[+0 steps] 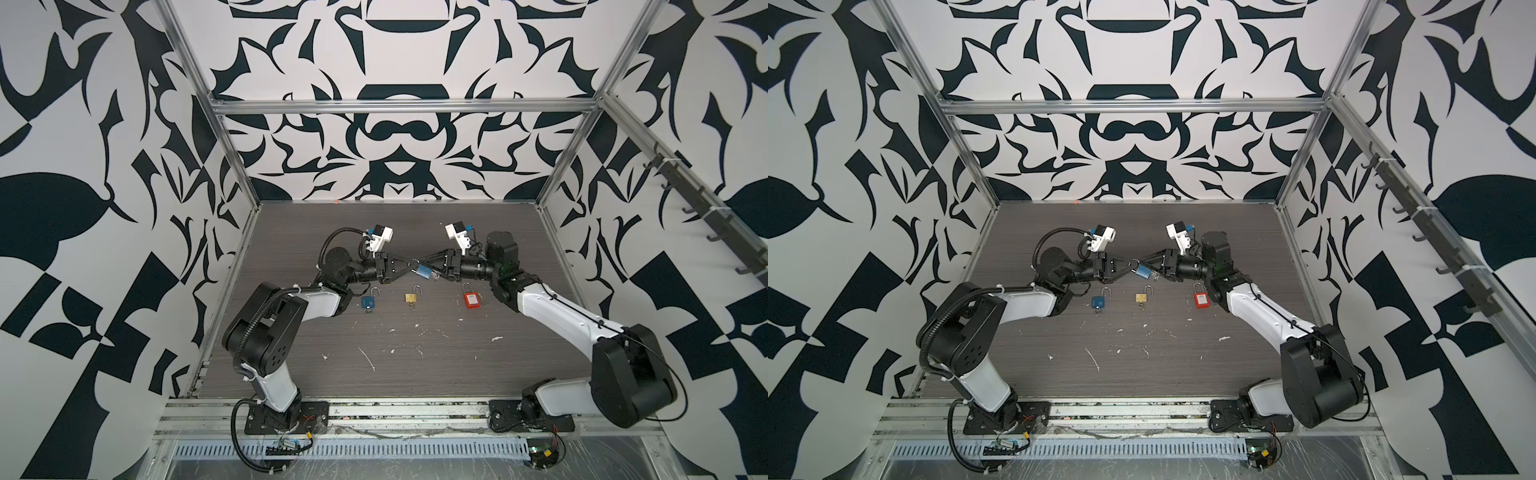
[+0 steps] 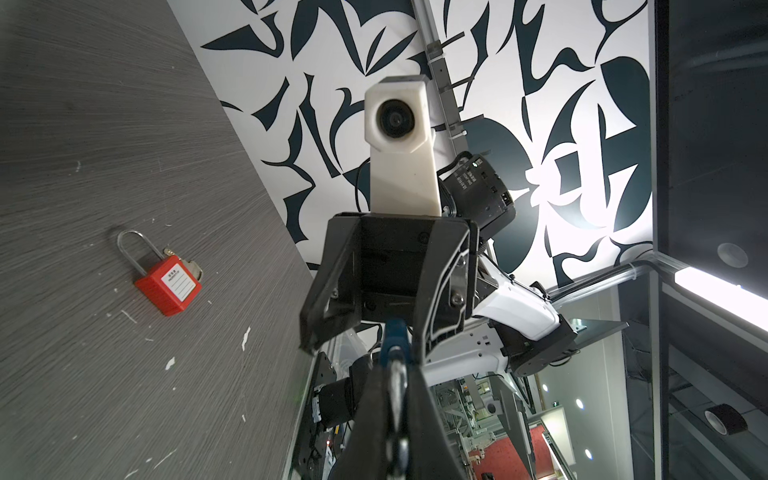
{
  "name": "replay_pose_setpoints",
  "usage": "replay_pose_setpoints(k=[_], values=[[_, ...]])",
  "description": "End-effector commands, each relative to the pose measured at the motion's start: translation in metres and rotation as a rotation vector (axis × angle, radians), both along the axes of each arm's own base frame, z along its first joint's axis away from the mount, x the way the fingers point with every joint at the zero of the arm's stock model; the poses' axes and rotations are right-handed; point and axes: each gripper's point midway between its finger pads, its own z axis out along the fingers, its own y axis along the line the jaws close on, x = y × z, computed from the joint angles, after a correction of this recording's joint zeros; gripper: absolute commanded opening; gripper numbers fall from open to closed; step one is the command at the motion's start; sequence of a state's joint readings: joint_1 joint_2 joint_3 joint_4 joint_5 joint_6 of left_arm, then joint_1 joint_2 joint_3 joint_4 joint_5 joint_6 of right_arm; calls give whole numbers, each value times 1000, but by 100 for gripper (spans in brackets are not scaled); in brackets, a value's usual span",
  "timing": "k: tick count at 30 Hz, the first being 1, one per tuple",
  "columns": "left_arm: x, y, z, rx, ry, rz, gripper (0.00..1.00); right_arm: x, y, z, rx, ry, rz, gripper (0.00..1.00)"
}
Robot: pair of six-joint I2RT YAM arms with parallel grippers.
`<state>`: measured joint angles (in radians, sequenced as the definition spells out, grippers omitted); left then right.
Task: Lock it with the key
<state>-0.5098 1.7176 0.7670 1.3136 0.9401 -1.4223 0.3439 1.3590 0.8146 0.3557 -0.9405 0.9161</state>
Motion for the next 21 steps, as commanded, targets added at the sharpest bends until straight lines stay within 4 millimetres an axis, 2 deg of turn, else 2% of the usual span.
replay_pose_setpoints(k=[1,4,11,21], values=[[-2,4,10,-37,-54,-4,0,-3,-11,10,1,-32,-41,46],[0,4,11,-40,-54,-2,0,-9,-15,11,1,-36,-49,45],[1,3,12,-42,-51,-4,0,-20,-19,13,4,-41,-47,28],[2,3,11,-42,-44,2,0,-26,-20,13,10,-35,-42,21]])
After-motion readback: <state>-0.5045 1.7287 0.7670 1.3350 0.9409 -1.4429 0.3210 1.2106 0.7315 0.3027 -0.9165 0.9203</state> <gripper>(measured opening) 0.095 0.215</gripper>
